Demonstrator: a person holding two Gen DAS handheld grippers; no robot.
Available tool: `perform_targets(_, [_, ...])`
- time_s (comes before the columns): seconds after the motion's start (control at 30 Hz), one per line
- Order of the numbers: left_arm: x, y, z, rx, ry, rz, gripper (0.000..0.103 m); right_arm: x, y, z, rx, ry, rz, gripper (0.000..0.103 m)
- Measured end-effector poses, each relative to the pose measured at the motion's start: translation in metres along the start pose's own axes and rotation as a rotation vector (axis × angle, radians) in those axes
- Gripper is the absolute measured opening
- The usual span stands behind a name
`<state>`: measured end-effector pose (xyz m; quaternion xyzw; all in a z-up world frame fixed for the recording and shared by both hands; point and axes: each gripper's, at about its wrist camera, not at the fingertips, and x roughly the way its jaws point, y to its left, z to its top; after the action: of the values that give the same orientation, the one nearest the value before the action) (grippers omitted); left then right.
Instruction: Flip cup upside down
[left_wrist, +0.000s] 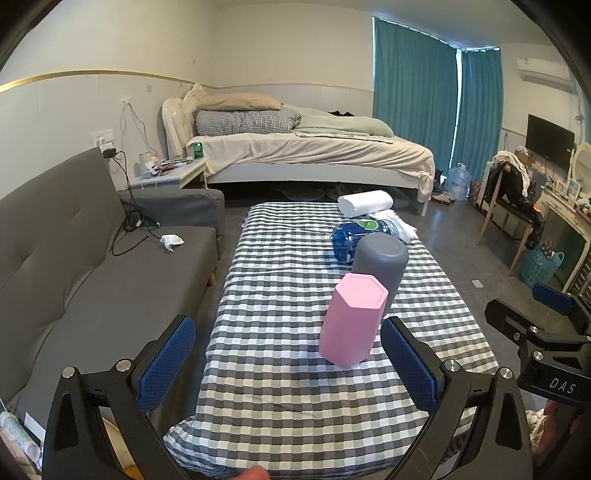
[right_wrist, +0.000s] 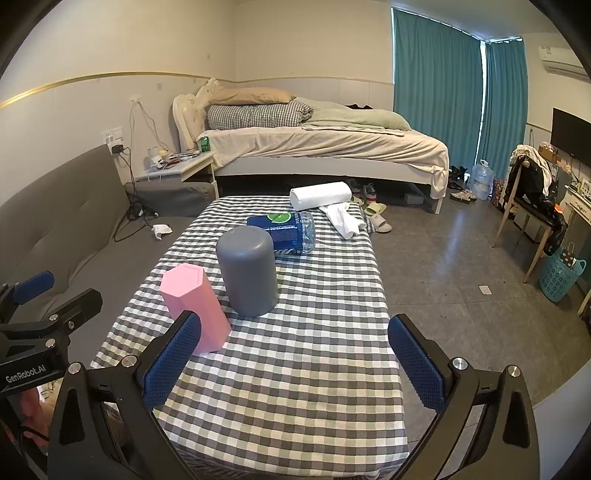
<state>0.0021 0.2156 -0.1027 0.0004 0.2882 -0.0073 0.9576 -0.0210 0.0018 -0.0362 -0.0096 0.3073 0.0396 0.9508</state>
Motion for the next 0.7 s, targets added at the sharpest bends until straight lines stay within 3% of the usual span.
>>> perform_targets(0.7, [-0.0005,-0.0009,0.0006,0.005,0.003,-0.009,0.103,-0.0007,0.0,0.0005,0.003,0.002,-0.004,0.102])
